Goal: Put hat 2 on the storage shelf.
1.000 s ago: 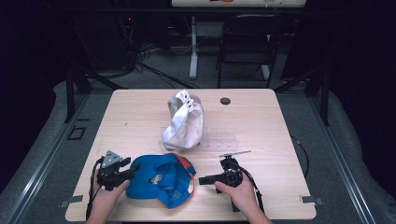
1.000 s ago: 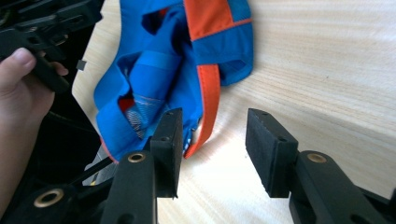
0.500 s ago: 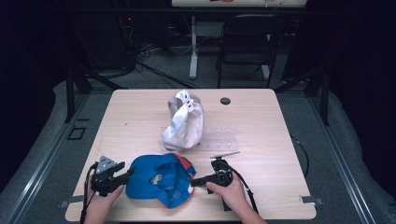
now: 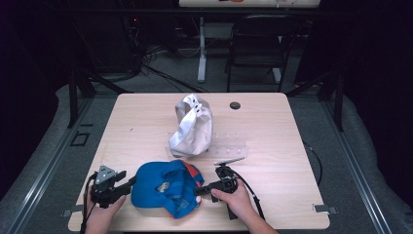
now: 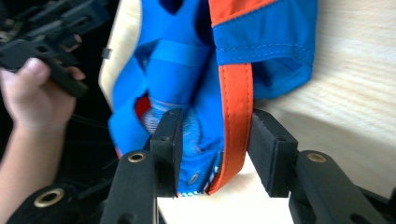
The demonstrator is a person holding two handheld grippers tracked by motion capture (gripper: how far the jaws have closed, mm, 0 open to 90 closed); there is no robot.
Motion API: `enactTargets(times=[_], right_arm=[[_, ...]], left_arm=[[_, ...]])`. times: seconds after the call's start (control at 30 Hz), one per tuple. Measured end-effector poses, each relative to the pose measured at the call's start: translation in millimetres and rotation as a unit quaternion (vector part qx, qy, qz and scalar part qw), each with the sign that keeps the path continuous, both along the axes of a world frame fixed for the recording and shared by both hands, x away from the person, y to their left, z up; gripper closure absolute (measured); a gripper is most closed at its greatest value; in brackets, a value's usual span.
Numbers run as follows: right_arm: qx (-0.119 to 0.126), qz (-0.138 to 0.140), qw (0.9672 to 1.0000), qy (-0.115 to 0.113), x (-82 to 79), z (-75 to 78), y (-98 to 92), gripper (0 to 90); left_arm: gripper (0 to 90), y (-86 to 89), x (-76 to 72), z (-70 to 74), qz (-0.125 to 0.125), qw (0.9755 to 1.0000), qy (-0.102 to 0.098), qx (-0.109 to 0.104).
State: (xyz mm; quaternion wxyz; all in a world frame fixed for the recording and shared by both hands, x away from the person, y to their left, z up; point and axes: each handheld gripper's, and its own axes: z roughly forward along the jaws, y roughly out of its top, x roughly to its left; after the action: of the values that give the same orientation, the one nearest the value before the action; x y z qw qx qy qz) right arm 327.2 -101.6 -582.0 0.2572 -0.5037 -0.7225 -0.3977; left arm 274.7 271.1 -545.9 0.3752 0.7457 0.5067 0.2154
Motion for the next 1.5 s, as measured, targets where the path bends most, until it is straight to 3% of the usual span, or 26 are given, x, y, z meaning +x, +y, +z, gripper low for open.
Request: enactTargets(times=[0.2,0.53,0.83,1.2,1.37,1.5], right_arm=[[0.025,0.001,0.9997,0.007,-2.1,5.5,-2.2,65.6],[0.017,-0.005,0.9998,0.006,-2.7,7.0,-3.6,76.6],[0.030,-0.021,0.9991,0.019,-5.8,16.6,-8.8,77.5],[-0.001,-0.032,0.9994,0.014,-8.9,32.1,-29.3,77.7],[0.006,-0.057,0.9981,0.020,-3.9,32.7,-42.6,77.7],[0.016,-0.060,0.9975,0.034,1.2,24.0,-47.4,77.4]], left_arm=[[52.7,-0.9,0.4,0.1,-0.002,1.0000,0.001,0.002],[52.7,-1.5,0.6,-0.5,-0.003,1.0000,0.001,0.001],[52.8,-0.9,2.0,-0.5,-0.005,1.0000,0.006,0.004],[52.9,-5.7,5.2,-0.9,-0.012,0.9999,0.003,0.002],[52.9,-6.2,6.8,-0.5,-0.016,0.9999,0.003,0.004],[52.9,-6.4,7.2,-0.3,-0.017,0.9998,0.003,0.006]])
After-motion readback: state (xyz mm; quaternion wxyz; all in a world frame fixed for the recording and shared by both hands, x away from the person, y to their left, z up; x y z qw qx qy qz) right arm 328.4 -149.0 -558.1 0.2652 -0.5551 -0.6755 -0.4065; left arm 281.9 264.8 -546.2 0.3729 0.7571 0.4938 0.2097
